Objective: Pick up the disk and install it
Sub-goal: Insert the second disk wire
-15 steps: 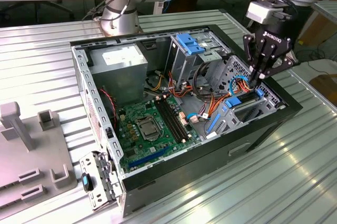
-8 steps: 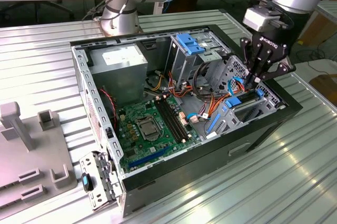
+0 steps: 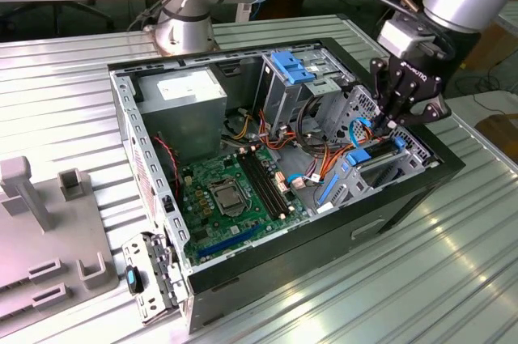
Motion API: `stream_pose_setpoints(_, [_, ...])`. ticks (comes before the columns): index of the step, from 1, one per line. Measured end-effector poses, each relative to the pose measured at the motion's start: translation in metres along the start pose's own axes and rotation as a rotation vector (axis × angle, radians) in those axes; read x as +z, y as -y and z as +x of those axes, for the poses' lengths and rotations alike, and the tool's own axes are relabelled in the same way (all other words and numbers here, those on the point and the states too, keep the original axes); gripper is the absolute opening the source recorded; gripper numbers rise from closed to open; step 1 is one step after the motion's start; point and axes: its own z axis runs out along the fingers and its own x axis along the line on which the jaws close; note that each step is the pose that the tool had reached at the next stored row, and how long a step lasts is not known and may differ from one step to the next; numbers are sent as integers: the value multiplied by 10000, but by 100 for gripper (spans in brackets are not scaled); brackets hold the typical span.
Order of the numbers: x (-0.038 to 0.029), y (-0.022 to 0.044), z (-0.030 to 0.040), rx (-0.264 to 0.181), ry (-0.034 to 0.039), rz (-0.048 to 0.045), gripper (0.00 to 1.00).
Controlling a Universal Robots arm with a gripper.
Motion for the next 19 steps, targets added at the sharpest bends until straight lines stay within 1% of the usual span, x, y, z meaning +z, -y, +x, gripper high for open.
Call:
stream_pose_setpoints(1, [3,0,23,0,97,1,16])
stream_pose_setpoints(2, [7,0,52,-1,178,4,16])
stream_pose_setpoints(3, [16,-2,106,-1,307,12,16])
stream_pose_setpoints(4, [20,-2,139,-1,387,16,16])
stream_pose_setpoints(5, [27,-2,157,-1,401,15,16])
stream_pose_setpoints(7, [63,-2,160,-2,418,15,16])
stream_pose_setpoints(11, [74,-1,160,-2,505,15,16])
stream_pose_setpoints(15, [75,8,160,-2,515,16,16])
stream_pose_setpoints(19, [92,8,181,-2,518,20,16])
